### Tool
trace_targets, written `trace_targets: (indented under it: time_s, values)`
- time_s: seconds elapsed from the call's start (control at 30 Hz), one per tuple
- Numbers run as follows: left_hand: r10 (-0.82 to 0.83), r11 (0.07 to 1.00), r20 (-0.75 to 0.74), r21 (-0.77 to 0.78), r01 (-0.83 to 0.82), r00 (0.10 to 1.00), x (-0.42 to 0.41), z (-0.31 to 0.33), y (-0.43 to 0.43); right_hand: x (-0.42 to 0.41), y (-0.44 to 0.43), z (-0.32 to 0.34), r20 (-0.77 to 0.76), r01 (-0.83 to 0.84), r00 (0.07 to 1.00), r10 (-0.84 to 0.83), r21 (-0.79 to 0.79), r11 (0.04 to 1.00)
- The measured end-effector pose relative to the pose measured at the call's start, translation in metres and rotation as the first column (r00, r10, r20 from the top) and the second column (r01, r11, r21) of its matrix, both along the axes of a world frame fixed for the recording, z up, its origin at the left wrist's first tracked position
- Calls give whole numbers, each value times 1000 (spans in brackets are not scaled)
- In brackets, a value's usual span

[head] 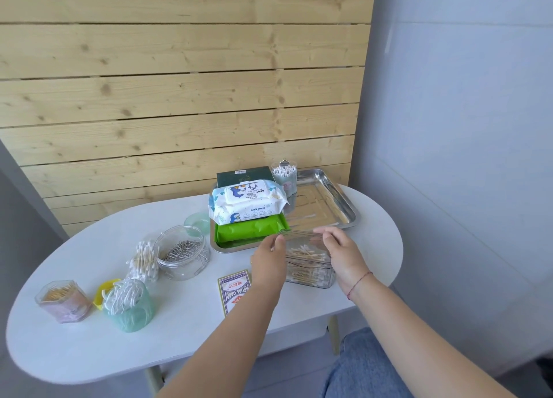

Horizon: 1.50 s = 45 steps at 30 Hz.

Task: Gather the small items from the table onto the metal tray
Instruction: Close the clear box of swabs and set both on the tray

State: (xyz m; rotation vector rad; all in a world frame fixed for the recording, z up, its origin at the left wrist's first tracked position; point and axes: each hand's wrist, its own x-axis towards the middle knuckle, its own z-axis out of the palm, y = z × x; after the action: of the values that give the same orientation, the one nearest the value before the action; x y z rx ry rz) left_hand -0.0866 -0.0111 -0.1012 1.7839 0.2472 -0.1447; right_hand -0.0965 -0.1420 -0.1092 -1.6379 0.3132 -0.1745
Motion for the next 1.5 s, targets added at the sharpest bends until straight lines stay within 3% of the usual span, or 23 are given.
trace_targets:
  time_s: [0.23, 0.33, 0.4, 0.47, 0.57, 0.83, 1.03, 1.27, 1.5]
  values:
    - [10, 1000, -27, 9, -10, 1000, -4, 4, -1, -7, -2, 4, -43, -62, 997, 64, 37, 997]
    - [94, 994, -50, -52, -97, 994, -10, 5, 2, -25, -19, 8, -61, -251, 964, 258, 92, 963]
    - [81, 985, -72, -147, -91, 994, -19, 8, 2, -37, -35, 8, -79, -416, 905, 417, 28, 909]
    - [46, 979, -86, -196, -62, 995, -27, 9, 1, -39, -43, 3, -138, -492, 869, 475, -149, 858]
    - [22, 972, -107, -231, -46, 994, -33, 11, -4, -33, -46, -8, -152, -374, 926, 345, -265, 889]
    - [-65, 928, 77, -362, 89, 995, 12, 52, -39, -10, -53, 32, 121, -8, 992, 29, -174, 985]
    - [-131, 907, -6, -404, 117, 991, 87, 53, -91, 68, -46, 44, 40, 251, 966, -255, -366, 896]
    - [-151, 886, -106, -456, 88, 983, 143, 26, -109, 138, -49, 18, -29, 294, 938, -347, -466, 835]
    - [-153, 886, -154, -460, 66, 976, 219, -48, -121, 174, -51, 2, -16, 141, 980, -196, -639, 756]
